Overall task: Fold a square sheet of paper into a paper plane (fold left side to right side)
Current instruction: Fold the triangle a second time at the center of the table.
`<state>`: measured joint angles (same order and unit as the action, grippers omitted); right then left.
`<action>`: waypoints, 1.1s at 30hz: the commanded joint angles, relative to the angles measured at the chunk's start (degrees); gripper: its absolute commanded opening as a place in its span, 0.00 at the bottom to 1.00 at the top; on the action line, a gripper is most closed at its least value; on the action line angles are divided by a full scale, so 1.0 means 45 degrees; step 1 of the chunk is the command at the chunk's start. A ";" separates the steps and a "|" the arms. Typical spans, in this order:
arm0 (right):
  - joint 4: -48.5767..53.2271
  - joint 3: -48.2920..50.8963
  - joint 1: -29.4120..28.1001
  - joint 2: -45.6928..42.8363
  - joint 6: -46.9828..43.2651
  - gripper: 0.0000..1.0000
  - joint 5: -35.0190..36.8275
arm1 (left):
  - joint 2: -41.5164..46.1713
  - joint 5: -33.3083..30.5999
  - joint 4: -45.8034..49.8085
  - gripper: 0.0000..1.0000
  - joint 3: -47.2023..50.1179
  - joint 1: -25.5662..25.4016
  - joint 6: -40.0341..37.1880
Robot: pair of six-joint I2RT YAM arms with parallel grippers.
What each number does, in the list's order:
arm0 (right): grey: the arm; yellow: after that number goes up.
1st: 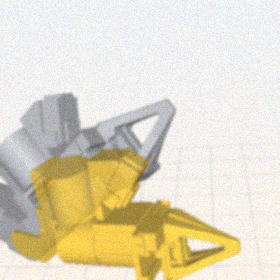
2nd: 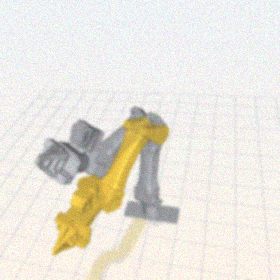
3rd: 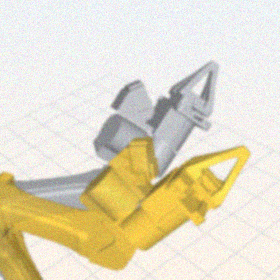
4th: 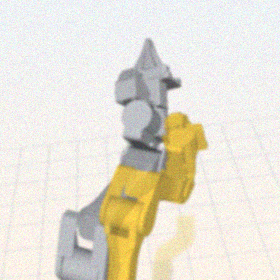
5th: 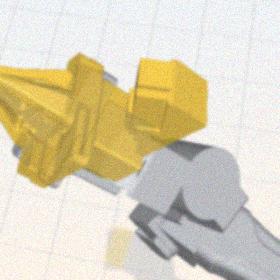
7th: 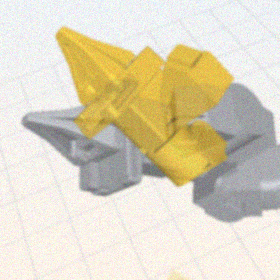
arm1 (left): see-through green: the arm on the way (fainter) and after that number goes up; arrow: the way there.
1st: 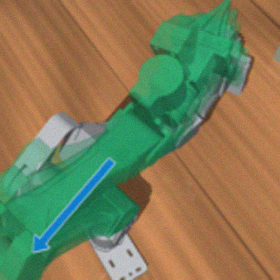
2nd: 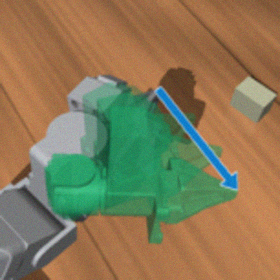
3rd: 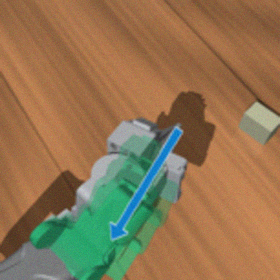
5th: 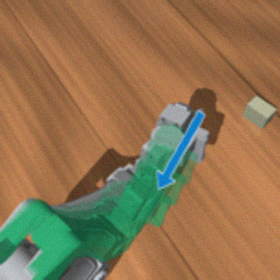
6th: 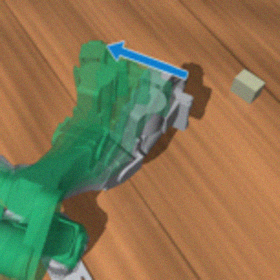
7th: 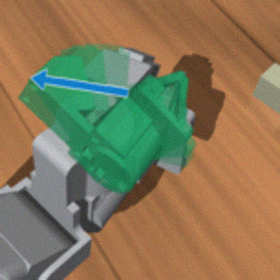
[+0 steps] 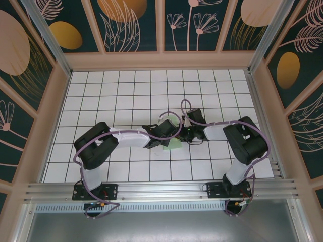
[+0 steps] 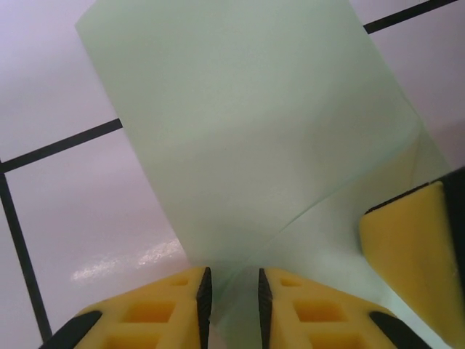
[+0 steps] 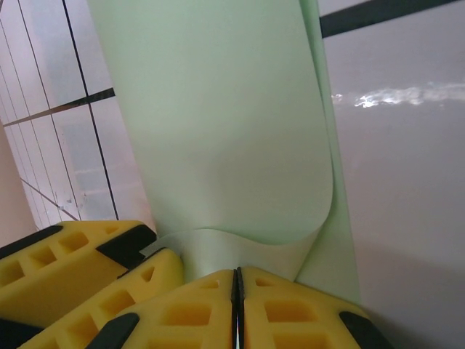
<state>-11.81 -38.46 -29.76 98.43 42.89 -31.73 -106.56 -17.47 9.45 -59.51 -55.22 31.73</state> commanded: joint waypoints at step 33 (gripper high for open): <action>0.0882 0.0226 -0.0067 0.0285 -0.0340 0.14 0.0546 | 0.1945 0.4462 -0.2791 0.42 0.2189 -0.0550 0.1975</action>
<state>-11.81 -38.48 -29.76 98.43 42.50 -31.75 -97.03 4.40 -4.25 -47.92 -57.71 40.18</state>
